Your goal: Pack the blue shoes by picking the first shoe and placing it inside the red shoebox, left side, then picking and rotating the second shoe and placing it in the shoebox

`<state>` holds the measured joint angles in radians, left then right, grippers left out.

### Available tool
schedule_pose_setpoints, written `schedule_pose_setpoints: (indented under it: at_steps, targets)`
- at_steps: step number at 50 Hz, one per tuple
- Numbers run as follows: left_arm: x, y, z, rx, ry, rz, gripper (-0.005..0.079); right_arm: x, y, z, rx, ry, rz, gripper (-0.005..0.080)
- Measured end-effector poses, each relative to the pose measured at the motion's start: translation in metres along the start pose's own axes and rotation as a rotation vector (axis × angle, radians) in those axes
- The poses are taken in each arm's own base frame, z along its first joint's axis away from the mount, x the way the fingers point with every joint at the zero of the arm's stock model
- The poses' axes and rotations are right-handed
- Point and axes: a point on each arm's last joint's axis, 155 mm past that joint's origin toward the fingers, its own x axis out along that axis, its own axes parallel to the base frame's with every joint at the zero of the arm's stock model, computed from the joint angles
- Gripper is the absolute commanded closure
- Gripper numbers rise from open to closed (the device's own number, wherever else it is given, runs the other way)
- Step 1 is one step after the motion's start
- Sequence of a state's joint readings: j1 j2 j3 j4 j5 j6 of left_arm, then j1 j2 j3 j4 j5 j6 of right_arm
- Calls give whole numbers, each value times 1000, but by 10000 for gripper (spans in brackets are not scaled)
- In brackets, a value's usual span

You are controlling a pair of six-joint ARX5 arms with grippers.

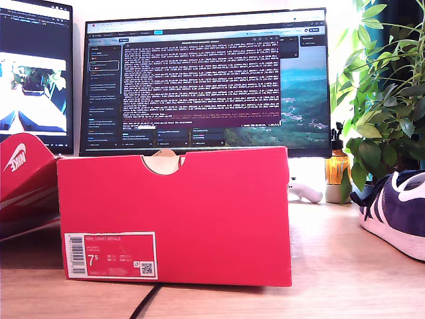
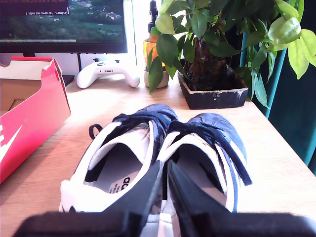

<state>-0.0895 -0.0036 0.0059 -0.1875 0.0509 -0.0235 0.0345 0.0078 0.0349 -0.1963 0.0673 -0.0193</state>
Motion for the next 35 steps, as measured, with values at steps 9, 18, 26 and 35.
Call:
schedule_pose_setpoints:
  at_steps: [9, 18, 26, 35]
  targets:
    - [0, -1, 0, -60, 0, -7, 761, 0, 0, 0, 14, 0, 2, 757]
    - [0, -4, 0, -108, 1, -21, 761, 0, 11, 1, 274, 2, 62, 758]
    - [0, -12, 1, -188, 3, -63, 761, 0, 13, 3, 449, 3, 72, 757]
    - [-4, -37, 11, -231, -18, -204, 762, -2, 22, 14, 644, -16, 132, 758]
